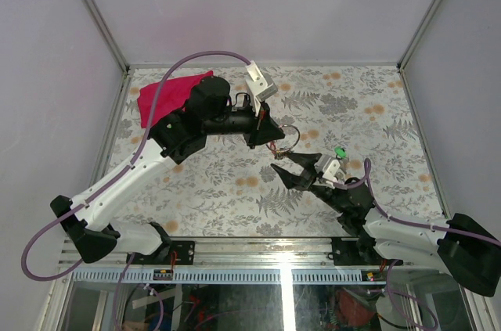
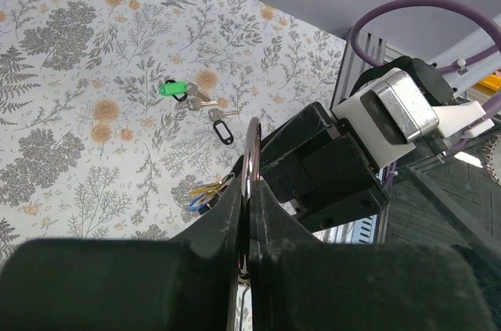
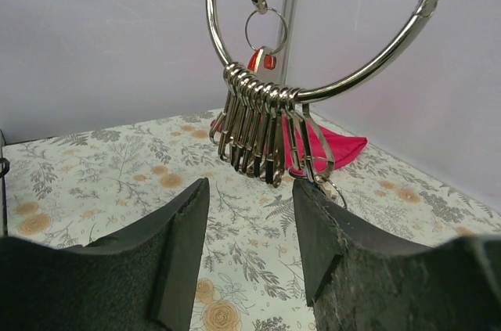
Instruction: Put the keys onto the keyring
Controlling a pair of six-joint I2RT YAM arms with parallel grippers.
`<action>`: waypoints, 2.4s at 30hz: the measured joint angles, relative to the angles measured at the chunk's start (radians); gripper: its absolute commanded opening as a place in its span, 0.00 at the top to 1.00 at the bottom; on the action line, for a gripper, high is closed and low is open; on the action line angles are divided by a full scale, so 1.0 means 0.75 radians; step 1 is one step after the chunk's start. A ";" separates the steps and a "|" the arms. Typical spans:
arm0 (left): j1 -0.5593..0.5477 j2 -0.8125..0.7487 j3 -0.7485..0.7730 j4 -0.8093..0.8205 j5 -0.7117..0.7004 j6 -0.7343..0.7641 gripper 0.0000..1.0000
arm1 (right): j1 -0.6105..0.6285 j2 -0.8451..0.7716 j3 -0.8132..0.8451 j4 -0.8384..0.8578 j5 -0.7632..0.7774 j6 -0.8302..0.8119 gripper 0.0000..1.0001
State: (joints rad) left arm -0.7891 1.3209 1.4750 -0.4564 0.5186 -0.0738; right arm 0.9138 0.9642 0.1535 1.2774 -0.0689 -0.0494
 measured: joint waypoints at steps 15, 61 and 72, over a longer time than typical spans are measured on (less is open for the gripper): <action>0.000 0.000 0.000 -0.004 0.012 0.002 1.00 | 0.001 -0.445 -0.001 -0.498 -0.020 -0.122 0.49; 0.000 0.007 0.017 -0.051 0.018 0.040 1.00 | 0.001 -0.093 0.100 -0.423 0.109 0.019 0.59; 0.000 0.005 0.017 -0.051 0.017 0.040 1.00 | 0.001 -0.193 0.093 -0.444 0.190 0.017 0.86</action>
State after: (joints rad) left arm -0.7891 1.3243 1.4879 -0.4946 0.5312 -0.0441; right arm 0.9146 0.8192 0.2230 0.9447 0.0738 -0.0364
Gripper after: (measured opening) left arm 0.042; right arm 0.168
